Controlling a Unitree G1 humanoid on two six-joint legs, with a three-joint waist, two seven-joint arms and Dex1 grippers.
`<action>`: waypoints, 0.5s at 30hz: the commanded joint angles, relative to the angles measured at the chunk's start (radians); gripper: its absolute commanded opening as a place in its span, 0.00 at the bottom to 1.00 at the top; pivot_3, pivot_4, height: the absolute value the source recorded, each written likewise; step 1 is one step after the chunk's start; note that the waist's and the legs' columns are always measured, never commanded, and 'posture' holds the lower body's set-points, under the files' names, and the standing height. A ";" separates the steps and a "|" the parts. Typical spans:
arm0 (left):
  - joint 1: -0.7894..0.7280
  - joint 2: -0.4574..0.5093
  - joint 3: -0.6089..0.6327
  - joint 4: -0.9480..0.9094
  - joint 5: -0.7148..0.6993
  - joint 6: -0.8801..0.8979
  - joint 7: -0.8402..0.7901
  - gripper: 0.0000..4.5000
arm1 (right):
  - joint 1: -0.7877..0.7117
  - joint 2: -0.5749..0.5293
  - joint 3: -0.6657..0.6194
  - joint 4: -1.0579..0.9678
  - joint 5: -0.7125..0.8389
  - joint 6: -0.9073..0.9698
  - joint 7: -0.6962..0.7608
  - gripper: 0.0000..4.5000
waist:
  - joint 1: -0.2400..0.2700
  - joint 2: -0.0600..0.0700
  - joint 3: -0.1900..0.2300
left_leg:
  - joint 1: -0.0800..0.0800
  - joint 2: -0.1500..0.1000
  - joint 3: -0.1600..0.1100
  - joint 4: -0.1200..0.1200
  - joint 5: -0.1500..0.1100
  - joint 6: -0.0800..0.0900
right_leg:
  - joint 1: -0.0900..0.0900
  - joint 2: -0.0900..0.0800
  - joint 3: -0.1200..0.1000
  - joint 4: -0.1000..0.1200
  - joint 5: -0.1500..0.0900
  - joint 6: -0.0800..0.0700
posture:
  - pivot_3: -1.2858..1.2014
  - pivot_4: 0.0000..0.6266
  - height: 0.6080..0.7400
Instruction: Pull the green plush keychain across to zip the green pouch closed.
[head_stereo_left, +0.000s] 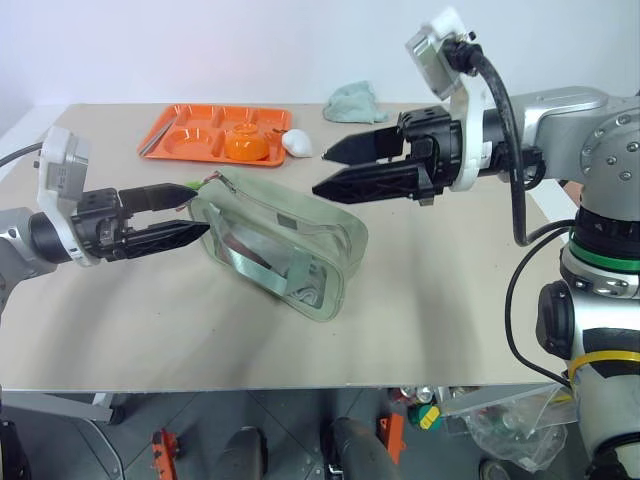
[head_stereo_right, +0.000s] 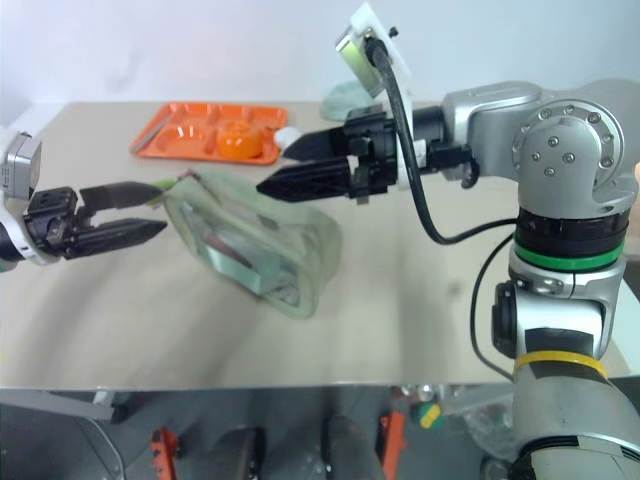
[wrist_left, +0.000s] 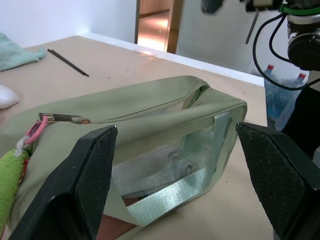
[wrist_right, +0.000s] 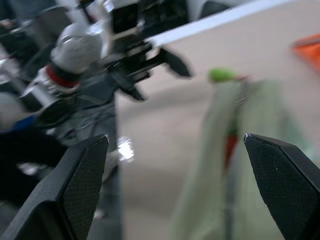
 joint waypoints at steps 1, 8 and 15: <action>-0.013 -0.007 0.000 -0.040 -0.025 0.004 0.006 0.87 | 0.052 -0.068 0.057 -0.114 0.024 -0.006 0.063 1.00 | 0.000 0.000 0.000 | 0.000 0.000 0.000 0.000 0.000 0.000 | 0.000 0.000 0.000 0.000 0.000 0.000 | 0.52 0.24 1.00; -0.007 -0.028 0.001 -0.072 -0.044 0.016 0.027 0.87 | 0.179 -0.063 0.155 -0.161 -0.082 -0.115 0.003 1.00 | -0.009 -0.001 0.000 | 0.001 0.001 0.002 0.002 0.000 0.000 | 0.000 0.004 0.001 0.000 0.002 -0.002 | 0.52 0.24 1.00; -0.020 -0.022 -0.004 -0.067 -0.053 0.027 0.027 0.87 | 0.097 -0.063 0.117 -0.089 -0.093 -0.156 0.036 1.00 | -0.011 0.000 0.000 | 0.002 0.007 0.000 0.002 0.000 0.000 | 0.000 0.011 0.000 0.000 0.004 -0.007 | 0.52 0.24 1.00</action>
